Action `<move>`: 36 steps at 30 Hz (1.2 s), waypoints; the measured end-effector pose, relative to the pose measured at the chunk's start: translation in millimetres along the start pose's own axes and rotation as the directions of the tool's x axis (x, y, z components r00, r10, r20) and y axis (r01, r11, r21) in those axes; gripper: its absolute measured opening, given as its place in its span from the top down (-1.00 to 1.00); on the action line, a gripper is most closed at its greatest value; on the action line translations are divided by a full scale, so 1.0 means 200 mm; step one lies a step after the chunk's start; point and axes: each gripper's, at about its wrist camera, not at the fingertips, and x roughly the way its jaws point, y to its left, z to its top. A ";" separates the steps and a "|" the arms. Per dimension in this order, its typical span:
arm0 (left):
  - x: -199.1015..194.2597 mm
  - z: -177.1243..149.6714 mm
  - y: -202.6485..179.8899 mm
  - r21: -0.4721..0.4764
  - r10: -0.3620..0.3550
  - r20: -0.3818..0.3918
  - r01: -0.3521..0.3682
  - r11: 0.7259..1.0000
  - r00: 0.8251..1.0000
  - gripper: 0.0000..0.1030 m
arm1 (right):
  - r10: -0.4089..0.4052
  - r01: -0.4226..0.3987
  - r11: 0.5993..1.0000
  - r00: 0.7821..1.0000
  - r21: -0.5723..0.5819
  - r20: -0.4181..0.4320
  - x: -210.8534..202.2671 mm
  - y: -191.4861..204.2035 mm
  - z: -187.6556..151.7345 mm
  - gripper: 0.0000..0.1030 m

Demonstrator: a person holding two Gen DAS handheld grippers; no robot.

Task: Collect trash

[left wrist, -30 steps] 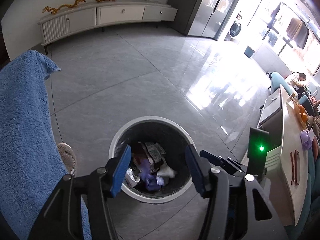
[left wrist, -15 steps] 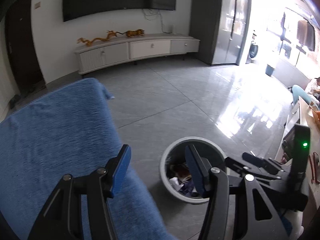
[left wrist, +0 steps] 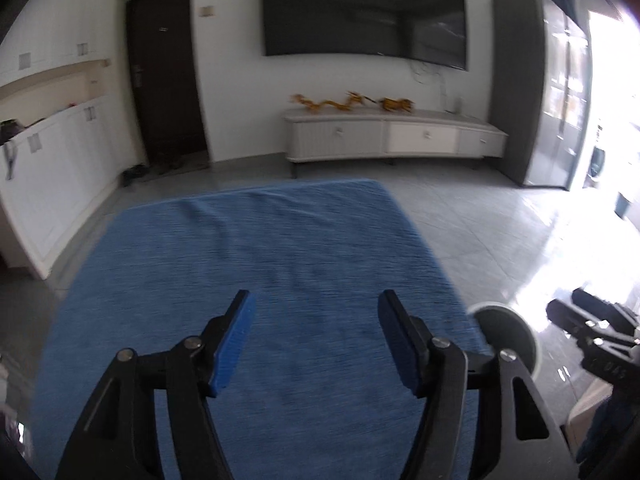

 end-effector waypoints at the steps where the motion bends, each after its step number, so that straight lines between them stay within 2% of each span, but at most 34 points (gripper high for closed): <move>1: -0.03 -0.01 0.05 -0.015 0.013 0.007 -0.013 1.000 1.000 -0.22 | 0.011 -0.011 1.000 1.000 -0.017 0.005 0.00 0.06 0.01 -0.49; 8: -0.21 -0.16 0.38 -0.113 0.145 0.037 -0.140 0.984 0.989 -0.29 | 0.031 -0.030 0.996 0.999 -0.086 0.015 0.01 0.37 0.02 -0.68; 11: -0.26 -0.21 0.54 -0.157 0.166 0.031 -0.159 0.975 0.986 -0.32 | 0.030 -0.027 0.994 0.999 -0.103 0.018 0.02 0.47 0.01 -0.73; 16: -0.32 -0.29 0.69 -0.192 0.200 0.035 -0.189 0.963 0.979 -0.32 | 0.022 -0.019 0.990 1.000 -0.138 0.019 0.03 0.62 0.00 -0.77; 26: -0.42 -0.40 0.86 -0.257 0.218 0.044 -0.200 0.945 0.975 -0.32 | 0.019 -0.013 0.975 1.000 -0.224 0.025 0.02 0.83 -0.03 -0.83; 36: -0.58 -0.43 0.87 -0.272 0.263 0.096 -0.229 0.935 0.960 -0.32 | 0.020 0.000 0.964 0.997 -0.264 0.076 -0.09 0.90 -0.06 -0.84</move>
